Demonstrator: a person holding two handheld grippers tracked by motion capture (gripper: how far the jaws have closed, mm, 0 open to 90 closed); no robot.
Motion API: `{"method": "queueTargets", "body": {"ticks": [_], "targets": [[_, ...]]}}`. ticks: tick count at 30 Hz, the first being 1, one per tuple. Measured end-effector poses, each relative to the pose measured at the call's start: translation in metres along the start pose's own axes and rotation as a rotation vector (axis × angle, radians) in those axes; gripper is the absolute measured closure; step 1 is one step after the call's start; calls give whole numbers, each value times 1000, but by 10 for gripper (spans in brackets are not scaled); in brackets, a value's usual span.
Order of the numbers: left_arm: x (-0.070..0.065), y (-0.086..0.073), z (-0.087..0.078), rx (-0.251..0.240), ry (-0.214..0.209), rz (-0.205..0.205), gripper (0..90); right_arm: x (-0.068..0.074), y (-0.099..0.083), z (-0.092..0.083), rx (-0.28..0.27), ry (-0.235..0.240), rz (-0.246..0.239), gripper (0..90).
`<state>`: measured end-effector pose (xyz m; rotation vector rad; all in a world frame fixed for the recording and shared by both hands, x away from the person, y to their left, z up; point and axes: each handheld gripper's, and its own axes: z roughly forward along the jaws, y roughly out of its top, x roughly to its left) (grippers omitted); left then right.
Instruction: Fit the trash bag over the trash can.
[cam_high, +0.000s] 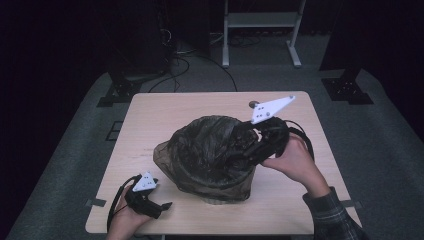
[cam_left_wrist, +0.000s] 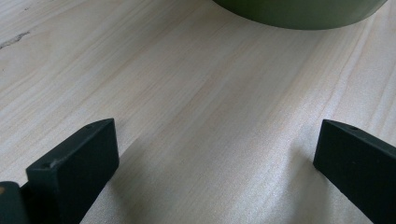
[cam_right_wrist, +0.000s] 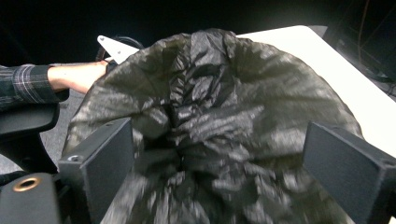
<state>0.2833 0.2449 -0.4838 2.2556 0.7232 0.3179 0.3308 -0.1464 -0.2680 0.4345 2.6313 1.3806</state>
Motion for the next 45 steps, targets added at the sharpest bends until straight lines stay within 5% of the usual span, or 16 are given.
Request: {"method": "queueTargets", "body": {"ticks": [10, 17, 34, 45], "targets": [[0, 0, 0, 2, -1, 1, 0, 6, -39, -29, -65, -40, 35, 84], [0, 0, 0, 2, -1, 0, 0, 8, -71, -32, -72, -62, 62, 84], [0, 0, 0, 1, 0, -1, 0, 15, -161, -5, -78, -101, 140, 84], [-1, -1, -1, 0, -5, 5, 0, 18, -214, 22, 17, -124, 168, 84]]}}
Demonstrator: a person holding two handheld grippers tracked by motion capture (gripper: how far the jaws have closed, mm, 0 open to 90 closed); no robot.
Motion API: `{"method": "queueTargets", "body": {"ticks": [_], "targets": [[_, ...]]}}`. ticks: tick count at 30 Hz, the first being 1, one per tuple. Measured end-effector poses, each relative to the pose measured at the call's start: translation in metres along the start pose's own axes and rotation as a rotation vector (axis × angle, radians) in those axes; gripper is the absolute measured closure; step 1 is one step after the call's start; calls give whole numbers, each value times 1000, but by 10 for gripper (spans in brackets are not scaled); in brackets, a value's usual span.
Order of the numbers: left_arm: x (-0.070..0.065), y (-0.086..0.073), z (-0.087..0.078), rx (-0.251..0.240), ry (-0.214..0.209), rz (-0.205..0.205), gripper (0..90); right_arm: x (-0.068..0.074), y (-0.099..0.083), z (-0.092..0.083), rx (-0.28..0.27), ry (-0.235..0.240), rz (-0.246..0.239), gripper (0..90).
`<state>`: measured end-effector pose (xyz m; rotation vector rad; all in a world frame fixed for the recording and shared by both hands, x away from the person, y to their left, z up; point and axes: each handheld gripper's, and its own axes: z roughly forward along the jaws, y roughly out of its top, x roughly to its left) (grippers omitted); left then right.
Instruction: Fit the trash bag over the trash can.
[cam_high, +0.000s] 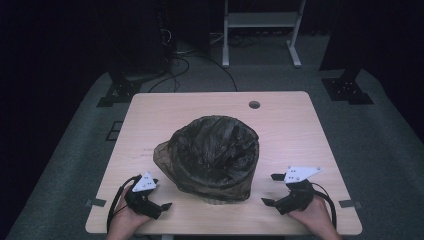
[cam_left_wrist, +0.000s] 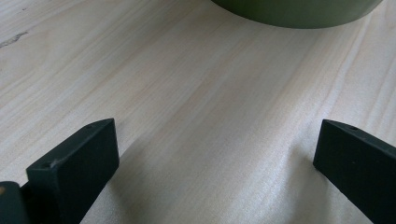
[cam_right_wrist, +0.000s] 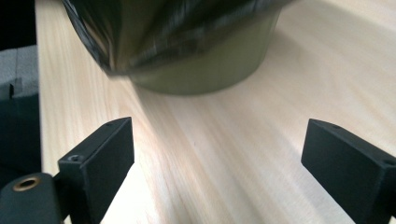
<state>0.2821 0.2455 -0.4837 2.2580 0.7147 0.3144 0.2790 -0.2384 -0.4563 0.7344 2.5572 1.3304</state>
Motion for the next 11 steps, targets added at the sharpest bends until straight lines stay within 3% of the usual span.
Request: {"method": "queueTargets", "body": {"ticks": [5, 8, 11], "targets": [[0, 0, 0, 0, -2, 2, 0, 4, -12, 16, 88, -12, -26, 84], [0, 0, 0, 0, -2, 3, 0, 3, -16, 22, 114, -13, -30, 84], [0, 0, 0, 0, -2, 3, 0, 2, -16, 20, 99, -6, -16, 84]]}}
